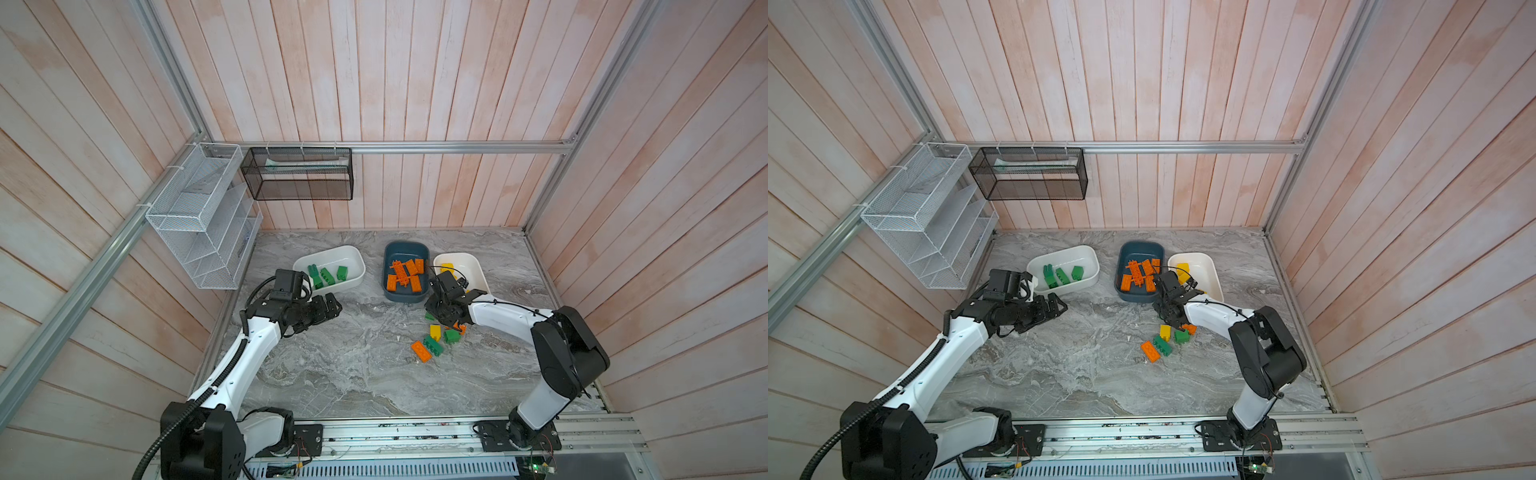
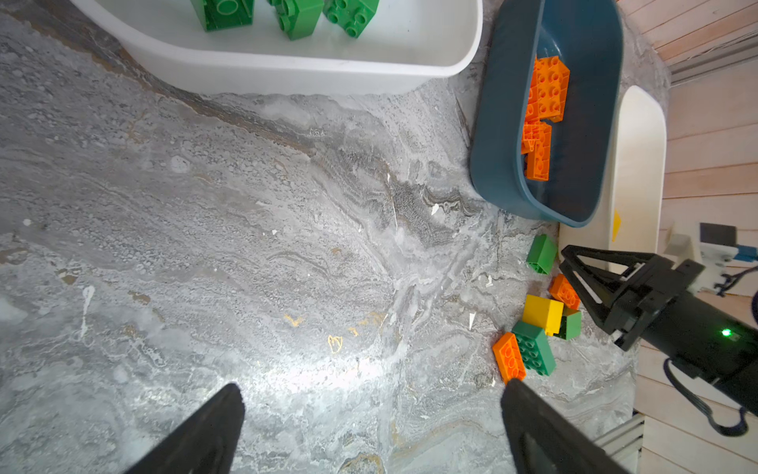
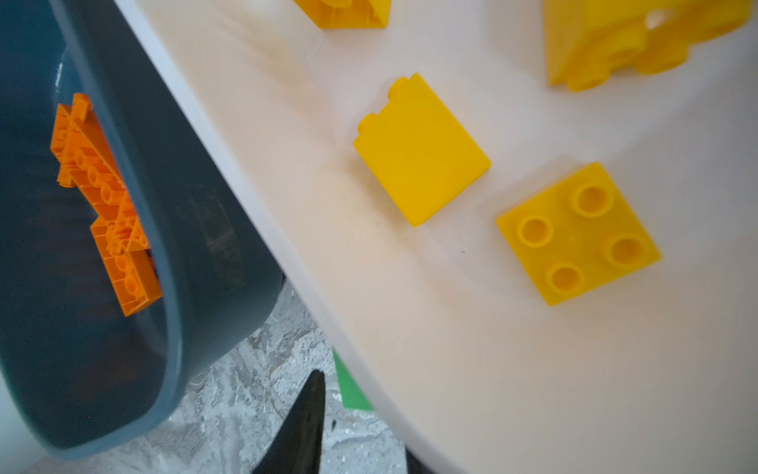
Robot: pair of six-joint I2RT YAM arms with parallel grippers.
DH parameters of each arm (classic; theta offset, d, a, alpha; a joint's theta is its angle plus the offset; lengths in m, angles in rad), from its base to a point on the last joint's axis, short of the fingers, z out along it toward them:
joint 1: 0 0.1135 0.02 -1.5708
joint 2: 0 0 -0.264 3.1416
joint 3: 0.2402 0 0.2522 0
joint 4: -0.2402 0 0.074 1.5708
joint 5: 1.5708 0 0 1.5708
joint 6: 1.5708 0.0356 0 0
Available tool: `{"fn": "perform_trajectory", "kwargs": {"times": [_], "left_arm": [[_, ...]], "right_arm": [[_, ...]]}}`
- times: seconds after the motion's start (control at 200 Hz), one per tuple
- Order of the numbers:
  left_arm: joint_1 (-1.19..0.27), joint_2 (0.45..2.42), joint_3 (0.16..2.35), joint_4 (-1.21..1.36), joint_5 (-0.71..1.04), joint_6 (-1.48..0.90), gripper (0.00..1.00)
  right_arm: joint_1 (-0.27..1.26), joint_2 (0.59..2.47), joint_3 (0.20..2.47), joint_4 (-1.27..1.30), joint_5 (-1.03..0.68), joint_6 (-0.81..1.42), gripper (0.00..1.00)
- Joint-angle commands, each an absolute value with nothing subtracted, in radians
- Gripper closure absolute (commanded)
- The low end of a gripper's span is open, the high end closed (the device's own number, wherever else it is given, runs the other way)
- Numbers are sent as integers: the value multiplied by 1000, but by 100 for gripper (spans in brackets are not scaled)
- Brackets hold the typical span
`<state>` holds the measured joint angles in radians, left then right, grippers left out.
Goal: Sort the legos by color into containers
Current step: 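Move the right gripper back to the pile and grasp a small green brick, then carry the green brick over the teal tub into the white tub, release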
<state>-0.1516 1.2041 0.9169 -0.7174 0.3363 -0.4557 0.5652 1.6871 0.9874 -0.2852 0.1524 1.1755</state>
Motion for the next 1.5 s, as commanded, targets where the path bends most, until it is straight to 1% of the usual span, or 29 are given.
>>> {"fn": "perform_trajectory", "kwargs": {"times": [0.0,0.085,0.205,0.335,0.53,0.675,0.89,1.09,1.165,1.345,1.425,1.495], "left_arm": [[-155,1190,904,-710,346,-445,0],[-156,1190,905,-710,346,-443,0],[-155,1199,904,-703,350,-442,0],[-156,1203,906,-702,349,-439,0],[-158,1197,900,-705,348,-435,0],[-156,1196,890,-699,352,-434,0],[-157,1191,891,-701,347,-431,0],[-157,1189,877,-692,354,-431,0],[-157,1189,879,-692,352,-430,0],[-159,1181,876,-682,362,-439,0],[-158,1178,876,-682,368,-442,0],[-158,1174,881,-690,367,-439,0]], "right_arm": [[542,1673,981,-316,199,1120,66],[536,1651,975,-330,206,1098,64],[542,1637,965,-315,167,1082,57],[573,1671,1004,-333,152,1077,51],[605,1732,1045,-421,166,1101,51],[617,1790,1112,-450,196,1048,51],[638,1857,1166,-494,266,987,53],[664,1906,1206,-545,352,929,57],[671,1926,1221,-584,383,923,60],[673,1934,1189,-570,381,918,67],[671,1915,1179,-561,380,916,72],[671,1876,1171,-552,386,897,75]]}}
